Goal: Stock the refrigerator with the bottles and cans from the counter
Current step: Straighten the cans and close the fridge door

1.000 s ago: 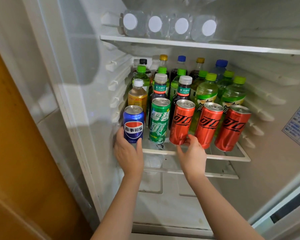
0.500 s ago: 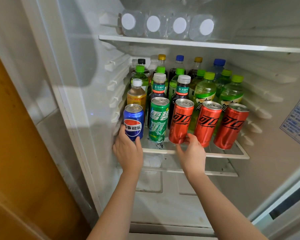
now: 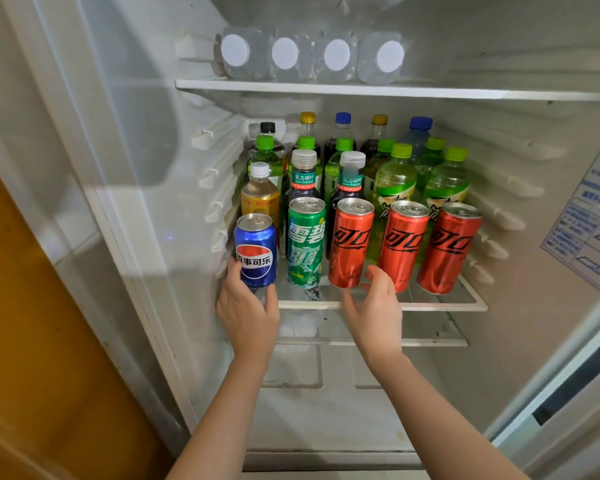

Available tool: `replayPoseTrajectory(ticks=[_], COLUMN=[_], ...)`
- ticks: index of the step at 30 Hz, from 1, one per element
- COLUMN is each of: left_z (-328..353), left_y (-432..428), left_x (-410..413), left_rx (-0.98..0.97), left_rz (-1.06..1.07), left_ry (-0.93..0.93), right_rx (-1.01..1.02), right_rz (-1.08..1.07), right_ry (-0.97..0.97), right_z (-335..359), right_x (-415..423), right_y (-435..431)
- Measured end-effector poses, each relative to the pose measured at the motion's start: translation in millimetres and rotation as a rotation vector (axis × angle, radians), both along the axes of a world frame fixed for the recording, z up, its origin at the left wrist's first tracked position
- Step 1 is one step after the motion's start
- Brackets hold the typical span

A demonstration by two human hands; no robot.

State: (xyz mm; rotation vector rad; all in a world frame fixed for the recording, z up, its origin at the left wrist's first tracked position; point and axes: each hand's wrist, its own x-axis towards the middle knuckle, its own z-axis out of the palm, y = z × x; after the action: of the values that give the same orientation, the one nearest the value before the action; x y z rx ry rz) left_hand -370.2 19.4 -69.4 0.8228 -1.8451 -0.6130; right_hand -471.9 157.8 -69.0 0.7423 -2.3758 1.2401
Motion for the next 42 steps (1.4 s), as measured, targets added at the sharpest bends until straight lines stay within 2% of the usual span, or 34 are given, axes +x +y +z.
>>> replayPoseTrajectory(ticks=[8,15,20,24,28,34,38,42], left_z=[0.3,8.9,18.9,27.1,37.7,37.9,39.3,43.7], left_y=[15.9,47.1,89.1,129.3,181.0,255.9,290.6,323.9], left_x=[23.5,42.3,50.2,62.7,82.7,133.3,165.9,191.5], left_rx=[-0.042,-0.055,-0.172,-0.19,-0.183,-0.21,-0.184,-0.122], left_rz=[-0.08,-0.186,-0.306,-0.303,-0.328,-0.347,-0.352,-0.355], left_ry=[0.019,-0.051,-0.11,-0.146,-0.138,-0.19,-0.25,-0.25], right_rx=[-0.009,0.012,-0.023,-0.082,-0.111,-0.099,-0.018,0.15], right_rz=[0.154,0.132,0.107,-0.009,-0.213,-0.452,-0.51,-0.433], right_ry=[0.088,0.182,0.299,0.438,0.54,0.615,0.562,0.409], right_z=[-3.4,7.3,29.5,46.9,56.1,78.8,102.2,115.6], right_x=[26.5,47.4,71.3,87.2,102.1,119.7,123.5,117.4], right_y=[44.3,123.1,190.5,251.0,311.8,401.8,449.1,472.4])
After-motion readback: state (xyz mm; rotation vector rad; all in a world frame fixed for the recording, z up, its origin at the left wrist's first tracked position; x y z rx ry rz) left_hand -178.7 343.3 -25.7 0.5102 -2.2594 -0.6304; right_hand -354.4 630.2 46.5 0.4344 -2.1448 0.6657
